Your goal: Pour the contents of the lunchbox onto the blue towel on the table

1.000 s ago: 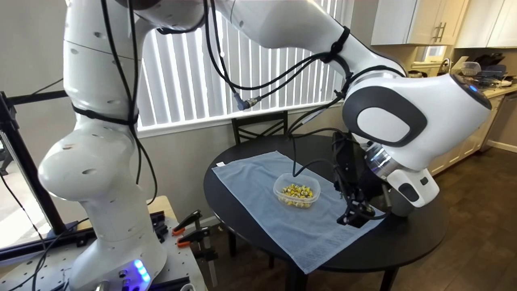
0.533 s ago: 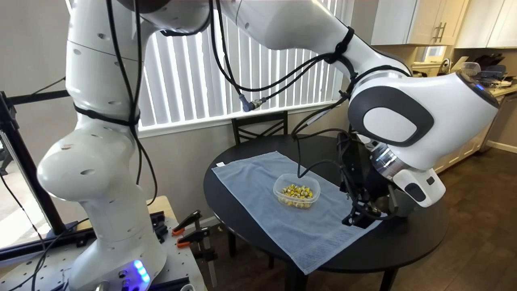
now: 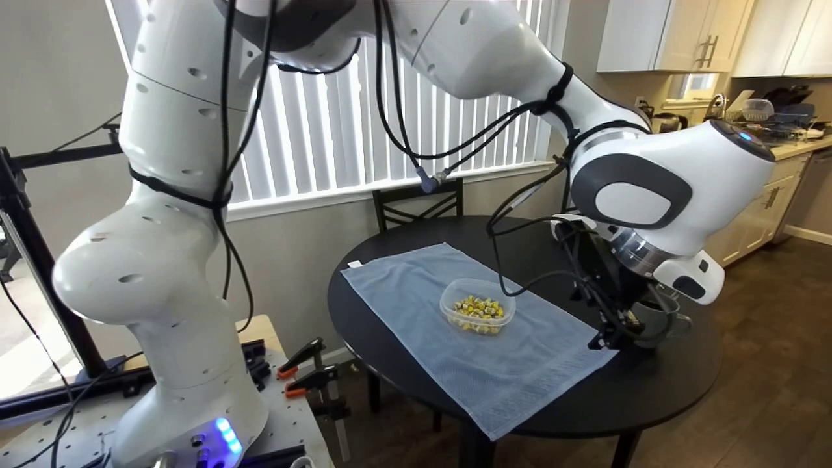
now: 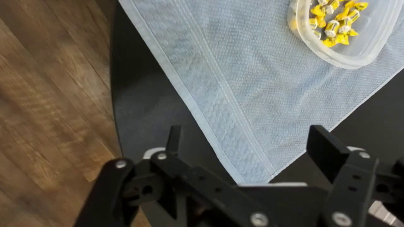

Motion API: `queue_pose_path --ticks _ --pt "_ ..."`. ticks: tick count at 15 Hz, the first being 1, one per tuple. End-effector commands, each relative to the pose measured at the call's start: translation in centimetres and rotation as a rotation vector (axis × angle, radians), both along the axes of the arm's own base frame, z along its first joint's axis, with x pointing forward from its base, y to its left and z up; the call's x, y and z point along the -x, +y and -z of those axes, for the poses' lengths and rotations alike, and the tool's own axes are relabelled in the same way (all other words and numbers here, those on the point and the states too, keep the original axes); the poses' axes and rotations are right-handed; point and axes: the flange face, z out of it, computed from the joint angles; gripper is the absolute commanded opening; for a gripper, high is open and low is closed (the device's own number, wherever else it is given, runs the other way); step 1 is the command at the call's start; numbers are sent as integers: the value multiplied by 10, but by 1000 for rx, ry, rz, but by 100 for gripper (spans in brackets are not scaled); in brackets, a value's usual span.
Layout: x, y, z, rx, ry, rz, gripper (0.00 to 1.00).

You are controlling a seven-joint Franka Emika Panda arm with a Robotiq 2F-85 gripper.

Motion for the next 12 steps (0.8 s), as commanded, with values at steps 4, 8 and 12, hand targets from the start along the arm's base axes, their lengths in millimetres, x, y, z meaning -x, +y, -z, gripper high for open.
queue_pose_path --ticks 4,8,12 --pt "-72 22 56 -143 -200 -144 100" --pt "-91 26 81 -314 -306 -145 100" --pt "-95 40 88 -486 -326 -263 100"
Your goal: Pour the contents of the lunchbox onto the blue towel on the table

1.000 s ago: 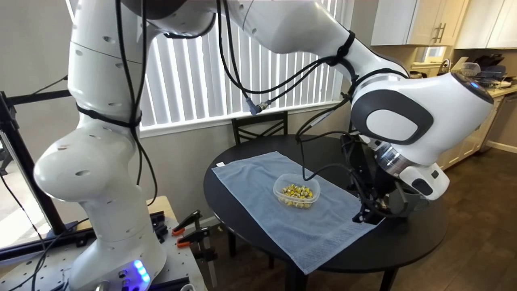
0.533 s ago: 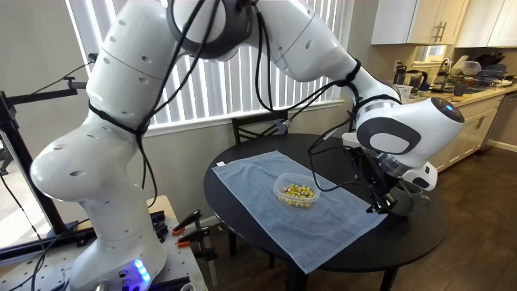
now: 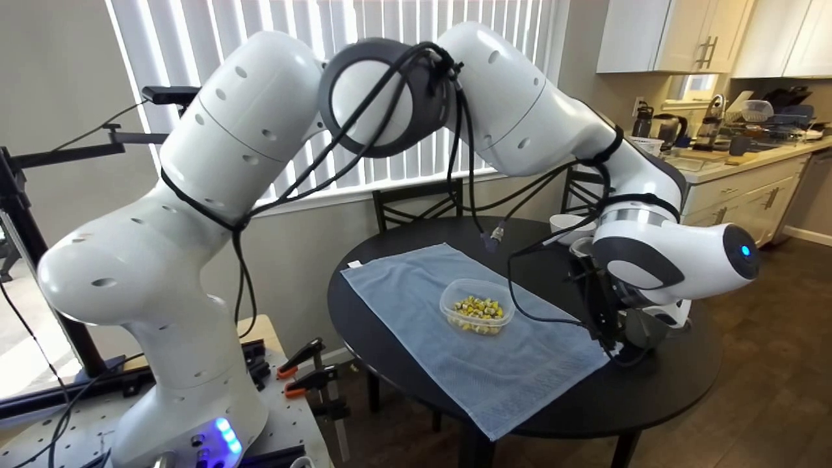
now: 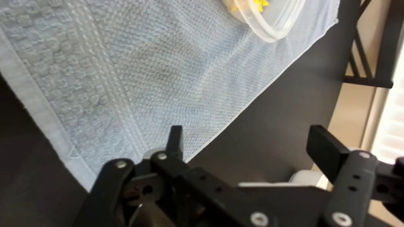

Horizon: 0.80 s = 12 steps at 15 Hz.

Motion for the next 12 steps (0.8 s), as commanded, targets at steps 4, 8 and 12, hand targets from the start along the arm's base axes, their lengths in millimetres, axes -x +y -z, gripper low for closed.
queue_pose_path --ticks 4,8,12 --pt "-8 32 2 -196 -2 -280 100" --pt "-9 41 17 -103 173 -338 100" --pt "-5 42 32 -17 239 -445 100"
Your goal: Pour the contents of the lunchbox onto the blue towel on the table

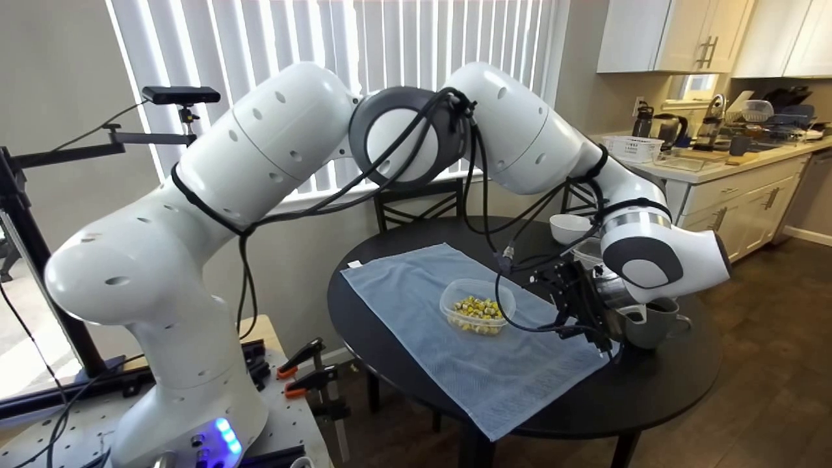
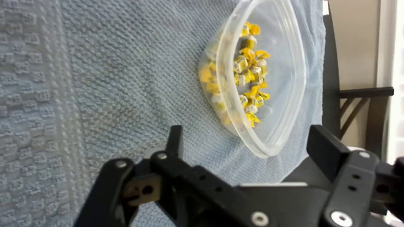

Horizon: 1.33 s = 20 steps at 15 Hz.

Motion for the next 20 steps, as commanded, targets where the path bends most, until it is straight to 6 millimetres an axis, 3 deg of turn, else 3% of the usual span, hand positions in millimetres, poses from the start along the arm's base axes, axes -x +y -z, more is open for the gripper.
queue_pose_path --ticks 1,8,16,20 --pt "-2 0 2 61 26 -79 100" --pt "-14 12 3 79 -80 -113 100" --pt "-11 9 5 39 -47 -98 100" --pt "-10 40 12 -140 -76 -211 100"
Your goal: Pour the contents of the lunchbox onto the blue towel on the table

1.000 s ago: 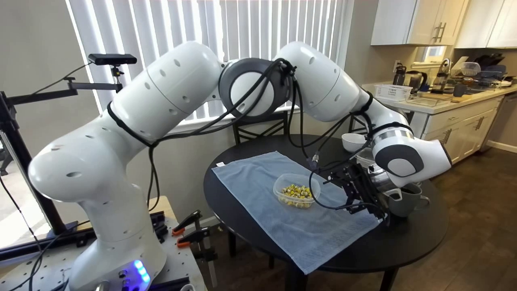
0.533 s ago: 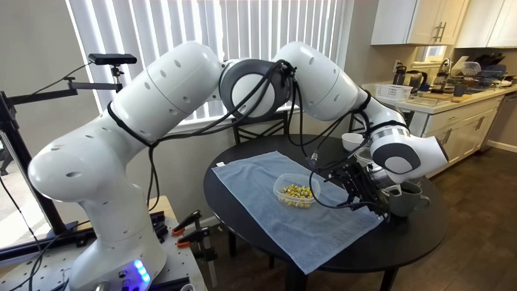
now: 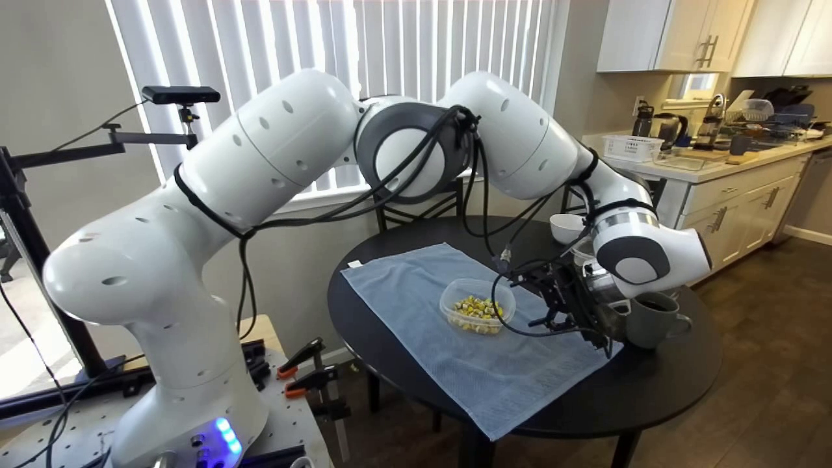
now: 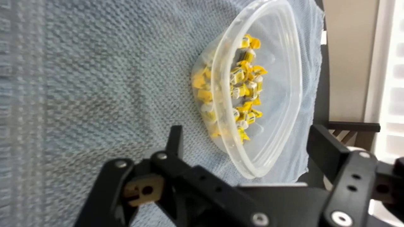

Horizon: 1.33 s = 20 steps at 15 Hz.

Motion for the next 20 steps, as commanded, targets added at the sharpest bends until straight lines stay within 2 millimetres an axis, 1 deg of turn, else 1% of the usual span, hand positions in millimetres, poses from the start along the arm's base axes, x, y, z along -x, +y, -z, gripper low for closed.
queue_pose_path --ticks 1,2,6,10,12,17,20 --pt "-2 19 3 -125 -19 -86 100" --pt "-1 22 5 -145 -13 -104 100" --pt "5 25 13 -219 5 -155 100" --pt "10 26 23 -232 52 -187 100" --pt "13 21 22 -234 67 -194 100" --pt "16 2 9 -200 72 -179 100" --pt "15 0 11 -185 69 -173 100"
